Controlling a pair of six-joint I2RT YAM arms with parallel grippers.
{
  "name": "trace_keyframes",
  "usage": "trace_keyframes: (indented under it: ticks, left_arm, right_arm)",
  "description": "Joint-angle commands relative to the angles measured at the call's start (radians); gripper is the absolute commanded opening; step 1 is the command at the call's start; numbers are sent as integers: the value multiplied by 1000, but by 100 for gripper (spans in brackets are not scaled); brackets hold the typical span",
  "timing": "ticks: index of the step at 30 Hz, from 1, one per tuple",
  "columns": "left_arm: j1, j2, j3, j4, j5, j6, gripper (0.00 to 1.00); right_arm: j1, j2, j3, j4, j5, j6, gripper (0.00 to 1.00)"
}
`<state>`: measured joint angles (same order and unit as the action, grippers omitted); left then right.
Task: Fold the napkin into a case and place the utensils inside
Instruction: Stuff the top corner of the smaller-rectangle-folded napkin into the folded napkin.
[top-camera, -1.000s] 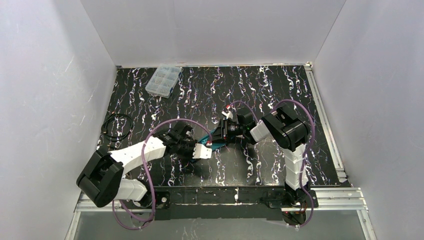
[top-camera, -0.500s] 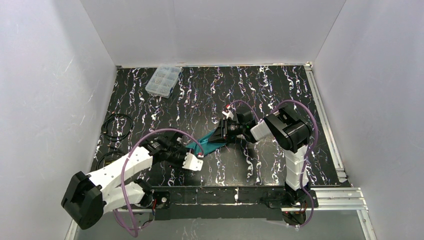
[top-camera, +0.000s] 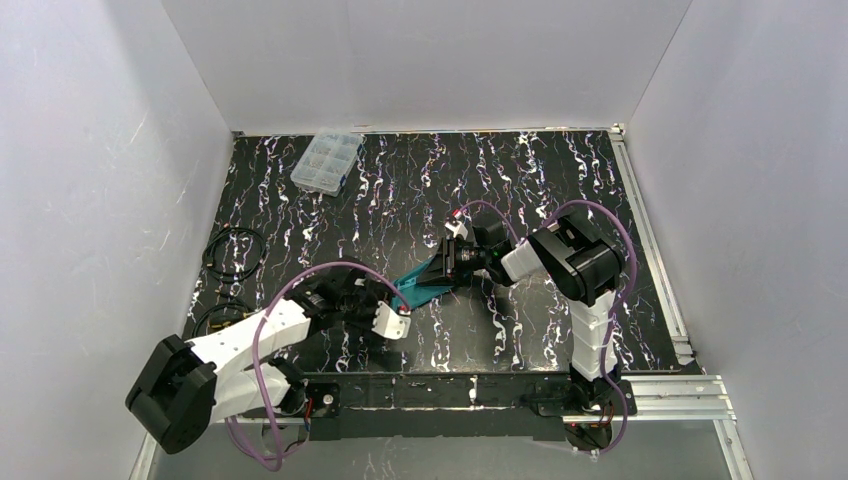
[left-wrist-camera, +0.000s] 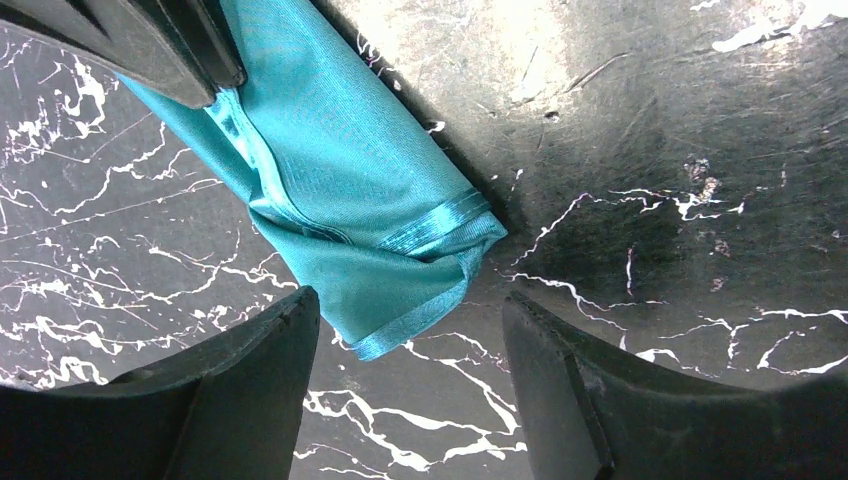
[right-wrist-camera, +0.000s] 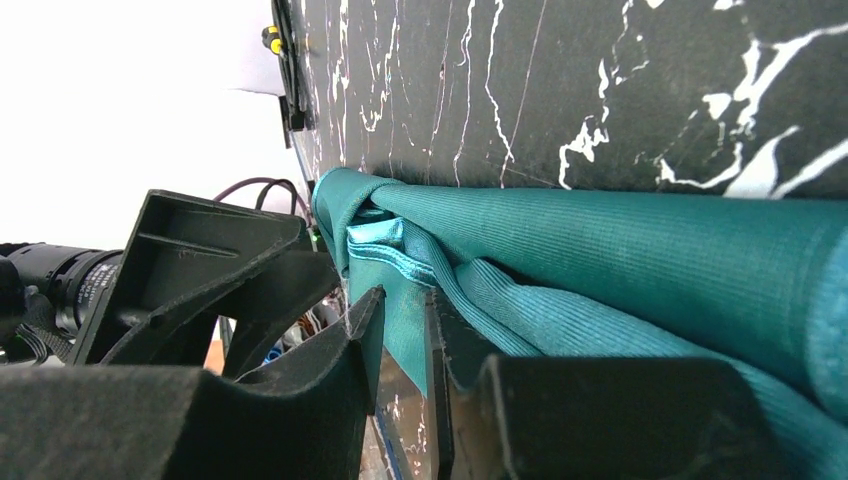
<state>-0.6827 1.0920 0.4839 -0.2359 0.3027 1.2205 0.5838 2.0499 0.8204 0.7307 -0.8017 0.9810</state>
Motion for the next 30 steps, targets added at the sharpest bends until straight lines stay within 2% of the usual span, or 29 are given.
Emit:
trace_keyframes:
  ticks: [1, 6, 14, 20, 30]
  left_arm:
    - [3, 12, -7, -34, 41, -6, 66]
    - [0, 78, 7, -57, 63, -23, 66]
    - [-8, 174, 87, -78, 98, -140, 65]
    - [-12, 219, 85, -129, 116, -113, 62]
    - [-15, 388, 202, -192, 87, -132, 55]
  right_arm:
    - [-4, -18, -26, -10, 63, 3, 30]
    - [-4, -33, -37, -6, 75, 8, 30]
    - [-4, -48, -57, 12, 100, 27, 30]
    - [-3, -59, -75, 32, 117, 45, 29]
    - [2, -84, -108, 62, 141, 72, 29]
